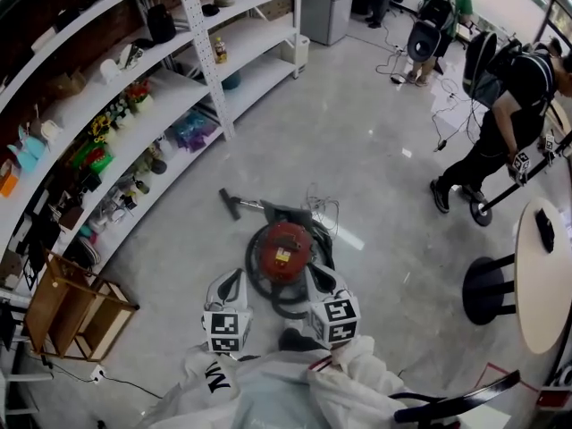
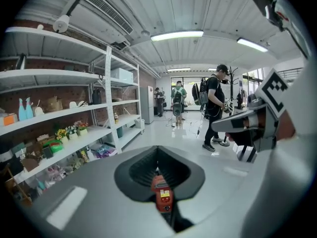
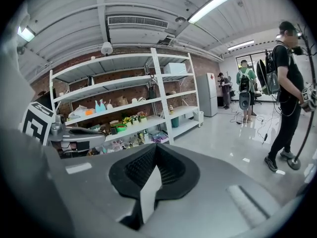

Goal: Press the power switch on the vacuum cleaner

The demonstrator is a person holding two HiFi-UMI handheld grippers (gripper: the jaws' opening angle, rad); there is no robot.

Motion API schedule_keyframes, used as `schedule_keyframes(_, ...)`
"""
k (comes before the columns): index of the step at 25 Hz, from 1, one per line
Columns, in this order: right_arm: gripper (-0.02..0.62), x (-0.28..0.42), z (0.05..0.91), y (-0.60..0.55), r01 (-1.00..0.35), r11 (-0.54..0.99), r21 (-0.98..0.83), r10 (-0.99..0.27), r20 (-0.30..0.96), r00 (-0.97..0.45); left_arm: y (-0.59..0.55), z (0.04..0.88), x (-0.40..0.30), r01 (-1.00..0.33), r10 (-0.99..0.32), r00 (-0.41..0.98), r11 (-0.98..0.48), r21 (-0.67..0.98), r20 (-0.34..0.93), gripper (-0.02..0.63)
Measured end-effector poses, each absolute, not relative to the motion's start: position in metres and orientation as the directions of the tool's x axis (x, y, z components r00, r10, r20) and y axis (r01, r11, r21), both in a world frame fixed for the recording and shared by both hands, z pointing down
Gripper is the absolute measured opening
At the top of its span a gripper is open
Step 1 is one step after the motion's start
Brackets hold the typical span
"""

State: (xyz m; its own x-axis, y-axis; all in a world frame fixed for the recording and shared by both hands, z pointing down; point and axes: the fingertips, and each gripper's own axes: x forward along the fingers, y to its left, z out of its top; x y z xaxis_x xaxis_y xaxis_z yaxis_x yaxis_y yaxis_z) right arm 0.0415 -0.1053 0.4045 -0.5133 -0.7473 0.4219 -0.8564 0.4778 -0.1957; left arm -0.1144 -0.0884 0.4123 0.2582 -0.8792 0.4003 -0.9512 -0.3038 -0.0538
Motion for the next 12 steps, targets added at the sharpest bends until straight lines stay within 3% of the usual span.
schedule_keyframes(12, 0.0, 0.065, 0.411, -0.146, -0.858, 0.462, -0.225, -0.752, 0.414, -0.513, -0.118, 0.407, -0.089, -0.943, -0.871, 0.272, -0.326, -0.066, 0.409, 0.0)
